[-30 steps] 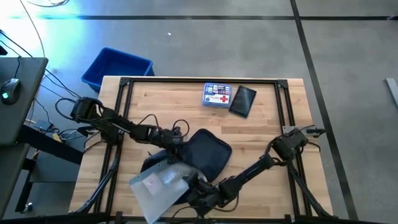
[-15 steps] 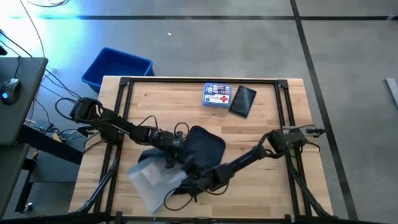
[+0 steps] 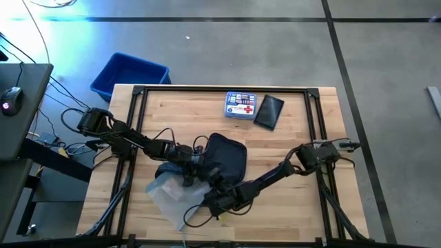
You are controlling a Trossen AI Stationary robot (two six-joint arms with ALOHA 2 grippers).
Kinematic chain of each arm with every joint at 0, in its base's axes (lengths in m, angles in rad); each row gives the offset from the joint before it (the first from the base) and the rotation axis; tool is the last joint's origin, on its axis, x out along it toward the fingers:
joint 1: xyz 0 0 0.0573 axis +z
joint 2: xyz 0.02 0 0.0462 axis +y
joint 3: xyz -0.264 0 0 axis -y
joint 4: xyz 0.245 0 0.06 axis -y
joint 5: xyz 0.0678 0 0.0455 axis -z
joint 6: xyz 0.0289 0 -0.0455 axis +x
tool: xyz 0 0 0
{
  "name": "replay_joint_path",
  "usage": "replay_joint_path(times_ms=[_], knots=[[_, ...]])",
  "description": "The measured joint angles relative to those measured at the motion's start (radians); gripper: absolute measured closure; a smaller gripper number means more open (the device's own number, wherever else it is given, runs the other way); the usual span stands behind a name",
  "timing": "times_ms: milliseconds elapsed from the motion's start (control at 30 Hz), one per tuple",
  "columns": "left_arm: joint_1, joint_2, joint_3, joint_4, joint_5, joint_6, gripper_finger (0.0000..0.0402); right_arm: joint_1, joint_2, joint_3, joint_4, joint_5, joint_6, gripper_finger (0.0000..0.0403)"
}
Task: Unpack backpack
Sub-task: Put the blue zipper bag in the black backpack
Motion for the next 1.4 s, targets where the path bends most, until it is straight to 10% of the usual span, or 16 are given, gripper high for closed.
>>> replay_joint_path(times_ms=[300,500,867,1167,1400], knots=[[-0.003,0.000,0.000,-0.028,0.014,-0.003,0.0318,0.045,0.002,0.088,-0.097,-0.037,0.011,0.0184],[-0.002,0.000,0.000,-0.043,0.009,-0.002,0.0318,0.094,0.001,0.189,-0.230,-0.058,0.013,0.0153],[-0.001,0.000,0.000,-0.050,0.001,-0.002,0.0318,0.125,-0.005,0.429,-0.693,-0.370,0.398,0.0226],[0.000,0.000,0.000,-0.050,-0.004,0.006,0.0318,0.087,-0.004,0.236,-0.654,-0.257,0.437,0.0380],[-0.001,0.000,0.000,-0.050,0.022,0.036,0.0318,0.075,-0.004,0.181,-0.530,-0.080,0.376,0.0401]])
